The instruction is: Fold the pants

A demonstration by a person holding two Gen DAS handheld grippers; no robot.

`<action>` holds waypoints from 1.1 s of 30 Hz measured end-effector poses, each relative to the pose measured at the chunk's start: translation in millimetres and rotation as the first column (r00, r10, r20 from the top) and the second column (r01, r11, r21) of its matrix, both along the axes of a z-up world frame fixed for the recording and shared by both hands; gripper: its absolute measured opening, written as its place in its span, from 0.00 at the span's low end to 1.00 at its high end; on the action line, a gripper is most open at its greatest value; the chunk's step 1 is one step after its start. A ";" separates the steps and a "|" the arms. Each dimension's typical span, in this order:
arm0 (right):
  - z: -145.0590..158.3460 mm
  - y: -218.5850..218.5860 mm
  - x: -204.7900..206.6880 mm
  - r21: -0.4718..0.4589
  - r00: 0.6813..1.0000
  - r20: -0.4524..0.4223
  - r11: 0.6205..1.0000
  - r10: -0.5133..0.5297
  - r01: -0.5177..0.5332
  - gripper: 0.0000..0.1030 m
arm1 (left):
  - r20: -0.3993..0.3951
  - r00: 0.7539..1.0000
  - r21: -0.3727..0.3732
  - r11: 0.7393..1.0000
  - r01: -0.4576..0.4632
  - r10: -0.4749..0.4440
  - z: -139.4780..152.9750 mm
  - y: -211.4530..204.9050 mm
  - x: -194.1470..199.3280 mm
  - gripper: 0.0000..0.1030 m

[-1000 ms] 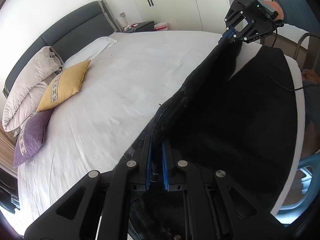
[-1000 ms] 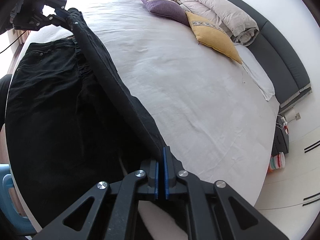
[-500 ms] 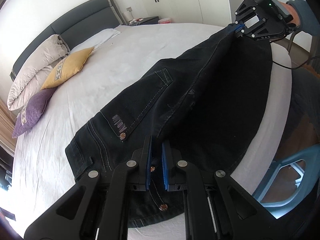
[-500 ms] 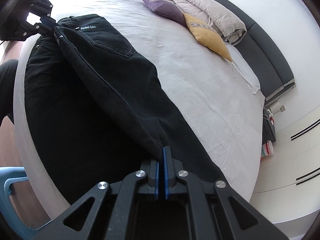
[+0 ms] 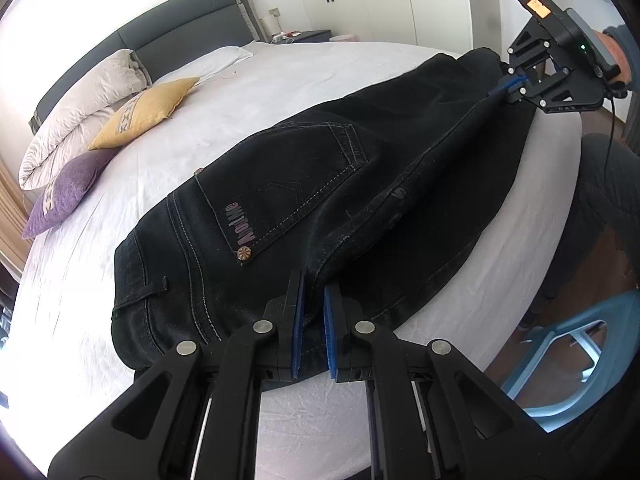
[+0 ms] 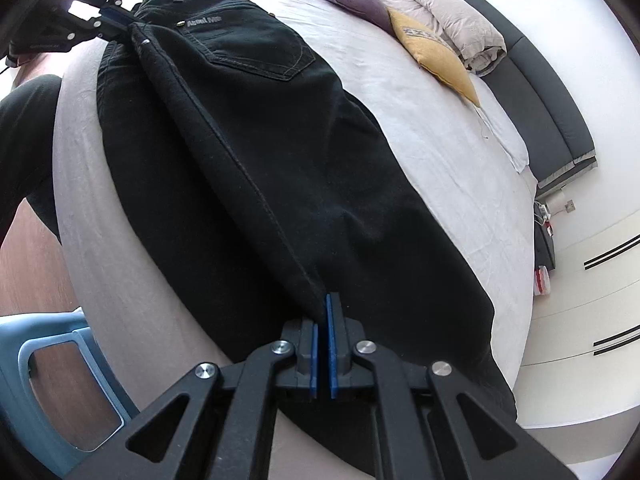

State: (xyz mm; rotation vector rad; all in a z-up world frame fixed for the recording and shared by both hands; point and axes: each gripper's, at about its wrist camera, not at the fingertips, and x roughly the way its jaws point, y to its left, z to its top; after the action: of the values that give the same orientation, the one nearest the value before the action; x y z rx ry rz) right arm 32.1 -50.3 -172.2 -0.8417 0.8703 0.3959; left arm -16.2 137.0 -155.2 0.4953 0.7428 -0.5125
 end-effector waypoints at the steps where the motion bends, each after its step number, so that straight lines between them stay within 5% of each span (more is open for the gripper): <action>1: -0.3 -0.2 -0.3 0.003 1.000 -0.001 1.000 -0.001 0.001 0.04 | 0.001 1.000 -0.002 1.000 0.002 -0.002 0.8 2.2 1.3 0.08; 25: -18.8 7.5 -21.3 0.025 0.998 0.009 0.998 -0.056 0.056 0.06 | -0.033 0.999 0.054 0.999 0.003 -0.001 11.4 -0.5 -2.3 0.12; 28: -17.0 6.1 -25.7 0.035 0.998 0.026 0.997 -0.064 0.063 0.06 | -0.051 0.999 0.021 1.000 0.004 -0.003 23.8 0.9 -6.5 0.21; 31: -19.6 6.7 -29.6 0.024 0.997 0.037 0.998 -0.061 0.060 0.06 | -0.066 0.998 0.012 1.000 -0.010 0.011 27.5 4.7 -7.1 0.50; 33: -21.2 7.4 -32.2 0.016 0.997 0.047 0.998 -0.054 0.053 0.07 | -0.064 0.998 -0.015 1.000 -0.015 0.014 32.2 7.0 -9.3 0.50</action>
State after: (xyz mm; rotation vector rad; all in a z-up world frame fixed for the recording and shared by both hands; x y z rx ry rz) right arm -0.1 -42.9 -193.5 -0.8095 0.8430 0.3342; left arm -25.5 144.1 -123.1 0.4601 0.8025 -0.5226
